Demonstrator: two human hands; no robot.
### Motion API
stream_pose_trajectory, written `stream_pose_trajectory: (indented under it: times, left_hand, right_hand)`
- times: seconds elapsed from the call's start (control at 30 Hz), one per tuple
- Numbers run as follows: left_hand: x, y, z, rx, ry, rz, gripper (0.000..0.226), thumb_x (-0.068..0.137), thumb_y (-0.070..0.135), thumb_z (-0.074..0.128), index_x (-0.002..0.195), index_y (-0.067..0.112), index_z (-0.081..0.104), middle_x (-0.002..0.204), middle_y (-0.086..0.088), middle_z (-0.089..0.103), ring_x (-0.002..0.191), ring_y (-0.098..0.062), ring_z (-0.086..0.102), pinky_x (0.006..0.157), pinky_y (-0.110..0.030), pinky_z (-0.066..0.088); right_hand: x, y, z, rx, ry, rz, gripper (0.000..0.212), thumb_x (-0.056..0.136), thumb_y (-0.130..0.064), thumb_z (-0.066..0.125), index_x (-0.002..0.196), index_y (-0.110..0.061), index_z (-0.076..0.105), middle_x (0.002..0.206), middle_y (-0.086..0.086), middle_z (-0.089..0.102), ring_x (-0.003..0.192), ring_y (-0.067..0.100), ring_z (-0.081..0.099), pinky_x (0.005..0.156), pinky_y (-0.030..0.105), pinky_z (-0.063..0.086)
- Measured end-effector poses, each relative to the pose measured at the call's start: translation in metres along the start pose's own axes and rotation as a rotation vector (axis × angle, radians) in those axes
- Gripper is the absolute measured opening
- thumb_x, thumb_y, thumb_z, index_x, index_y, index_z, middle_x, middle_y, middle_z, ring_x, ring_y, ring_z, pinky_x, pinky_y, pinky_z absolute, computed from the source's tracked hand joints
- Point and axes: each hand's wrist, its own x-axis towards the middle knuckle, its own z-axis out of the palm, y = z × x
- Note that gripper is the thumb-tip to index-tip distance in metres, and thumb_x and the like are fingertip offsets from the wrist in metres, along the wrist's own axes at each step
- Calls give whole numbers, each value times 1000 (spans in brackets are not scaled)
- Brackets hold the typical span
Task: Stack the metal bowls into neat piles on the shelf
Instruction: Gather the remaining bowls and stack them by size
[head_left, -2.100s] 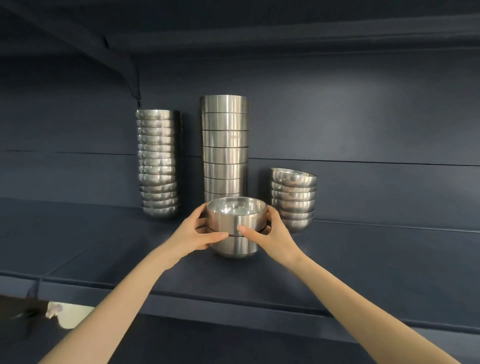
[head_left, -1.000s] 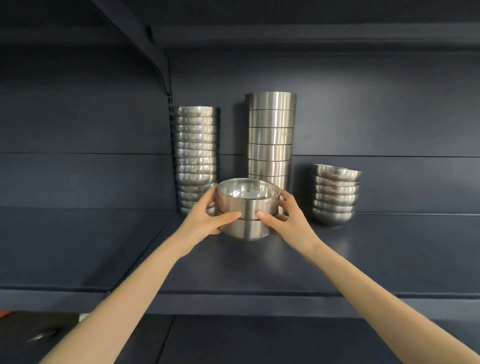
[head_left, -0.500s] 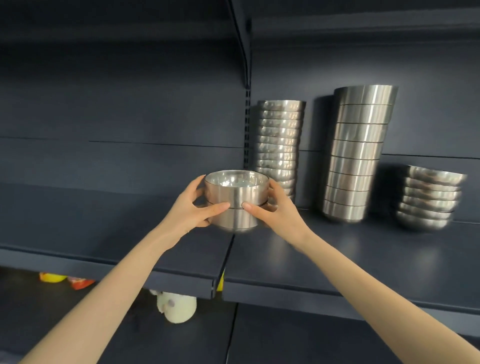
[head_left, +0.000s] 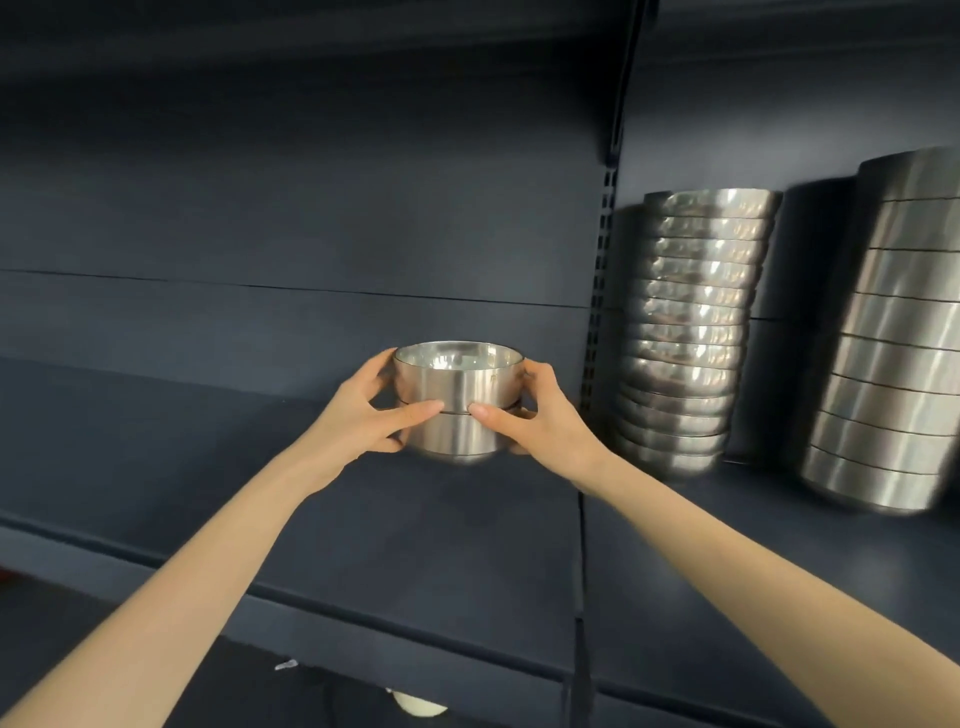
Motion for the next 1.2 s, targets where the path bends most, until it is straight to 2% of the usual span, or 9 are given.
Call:
stream_pose_trajectory:
  times: [0.07,0.17,0.3,0.43,0.63,0.77,0.93,1.0,1.2]
  left_hand:
    - [12,-4,-12,11,10,-13,76,65,38,80,129,47,41,129,19,55,103,2,62,75,-29,58]
    - [29,-15,-27,32,19,-18,75,73,31,79,135,45,39,127,17,56,95,5,64,76,-29,58]
    - [43,-27,-45,29,17,-30,81,71,34,79,139,40,37,131,14,55,107,0,61,78,-31,58]
    - [51,-34,-64,38,12,-21,83,72,32,80,142,40,36,129,14,55,104,-2,62,77,-30,58]
    - [63,-46,-105,53,-9,7,80,76,28,79,141,40,34,128,17,51,91,12,62,82,-35,58]
    - [64,-57,-144,53,-61,16,78,75,30,79,140,41,38,130,19,52,93,12,61,82,-36,58]
    - [58,-67,-201,37,-111,32,71,69,36,80,128,49,43,123,27,52,105,-10,64,73,-28,58]
    - [54,-72,-225,25,-108,31,66,72,31,80,124,50,43,121,27,52,105,-10,64,70,-26,58]
    - [39,-87,-299,29,-101,17,63,77,23,79,124,48,45,117,13,59,91,-8,65,70,-26,58]
  right_hand:
    - [16,0,8,30,-25,31,64,81,-42,74,128,-24,34,122,-18,47,107,4,56,93,34,53]
    - [36,-1,18,46,-38,50,63,83,-36,74,127,-21,32,120,-18,44,105,0,52,91,37,55]
    - [53,-3,33,55,-40,85,59,85,-36,71,126,-20,31,115,-19,43,99,-1,52,90,39,55]
    - [67,-7,50,68,6,93,60,84,-39,71,125,-20,32,115,-16,46,111,10,56,84,39,58]
    - [87,-14,88,65,67,98,64,82,-41,73,126,-20,32,114,-18,46,114,14,57,85,41,57]
    - [96,-20,126,89,88,115,64,79,-40,76,123,-24,32,115,-19,46,116,14,55,87,47,57]
    - [108,-32,183,60,106,87,56,78,-38,78,115,-30,36,111,-19,46,119,17,54,91,48,54]
    - [112,-40,207,60,122,87,52,78,-37,77,112,-31,38,108,-19,47,118,18,55,91,48,54]
    - [124,-60,280,49,103,99,74,78,-43,77,135,-26,33,117,-29,43,121,9,52,98,39,51]
